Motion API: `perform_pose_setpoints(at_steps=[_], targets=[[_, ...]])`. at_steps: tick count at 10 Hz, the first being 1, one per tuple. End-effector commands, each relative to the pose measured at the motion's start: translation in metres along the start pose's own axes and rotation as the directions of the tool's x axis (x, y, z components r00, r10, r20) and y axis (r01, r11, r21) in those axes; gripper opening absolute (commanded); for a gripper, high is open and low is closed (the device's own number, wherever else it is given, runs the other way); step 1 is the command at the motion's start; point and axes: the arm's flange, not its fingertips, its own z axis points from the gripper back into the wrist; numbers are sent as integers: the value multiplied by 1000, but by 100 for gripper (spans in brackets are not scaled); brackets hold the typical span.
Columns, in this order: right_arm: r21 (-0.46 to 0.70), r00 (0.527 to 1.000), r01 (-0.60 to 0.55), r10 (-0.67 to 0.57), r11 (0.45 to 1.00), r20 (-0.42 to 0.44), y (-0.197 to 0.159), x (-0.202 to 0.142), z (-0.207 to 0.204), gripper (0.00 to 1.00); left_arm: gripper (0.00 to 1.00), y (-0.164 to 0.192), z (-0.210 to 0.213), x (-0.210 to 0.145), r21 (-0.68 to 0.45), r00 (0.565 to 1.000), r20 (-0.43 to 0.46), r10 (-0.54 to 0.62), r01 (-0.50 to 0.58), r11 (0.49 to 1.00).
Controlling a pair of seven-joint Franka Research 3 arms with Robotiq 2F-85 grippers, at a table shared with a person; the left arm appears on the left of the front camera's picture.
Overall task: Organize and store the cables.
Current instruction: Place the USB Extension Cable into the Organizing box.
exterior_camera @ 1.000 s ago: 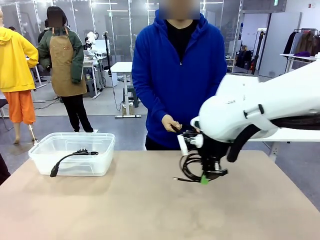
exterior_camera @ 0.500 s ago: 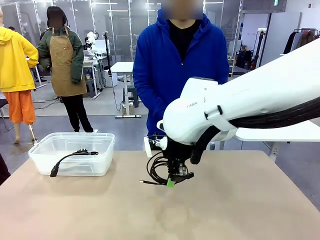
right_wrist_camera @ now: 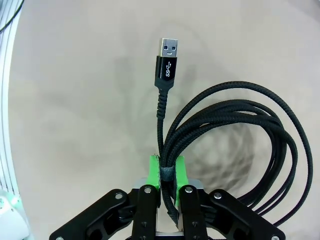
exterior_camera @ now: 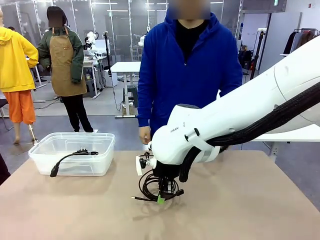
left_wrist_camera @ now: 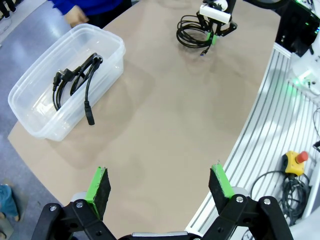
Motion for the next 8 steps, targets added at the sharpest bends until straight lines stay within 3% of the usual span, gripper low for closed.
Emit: perform_pose_setpoints(at_steps=[1, 2, 3, 4, 5, 6, 7, 8], targets=[[14, 999, 40, -39, 999, -6, -5, 0, 10, 35, 100, -1, 1, 1, -10, 1000, -2, -7, 7, 1000], [0, 999, 37, -37, 999, -2, -3, -1, 13, 43, 100, -1, 1, 1, -10, 1000, -2, -7, 7, 1000], [2, 999, 43, -43, 999, -5, -1, -1, 16, 64, 100, -1, 1, 1, -10, 1000, -2, -7, 7, 1000], [-1, 999, 46, -46, 999, 4, 0, -3, 20, 72, 100, -1, 1, 1, -10, 1000, -2, -7, 7, 1000], [-1, 999, 48, -48, 999, 17, 0, -6, 24, 93, 100, -1, 1, 1, -10, 1000, -2, -7, 7, 1000], [-5, 998, 53, -53, 999, 33, 2, -9, 30, 100, 100, -1, 1, 1, -10, 1000, -2, -7, 7, 1000], [-11, 998, 54, -53, 998, 38, 3, -10, 32, 78, 100, -1, 1, 1, -10, 1000, -2, -7, 7, 1000], [-16, 998, 54, -53, 998, 39, 6, -12, 34, 100, 100, -1, 1, 1, -10, 1000, -2, -7, 7, 1000]])
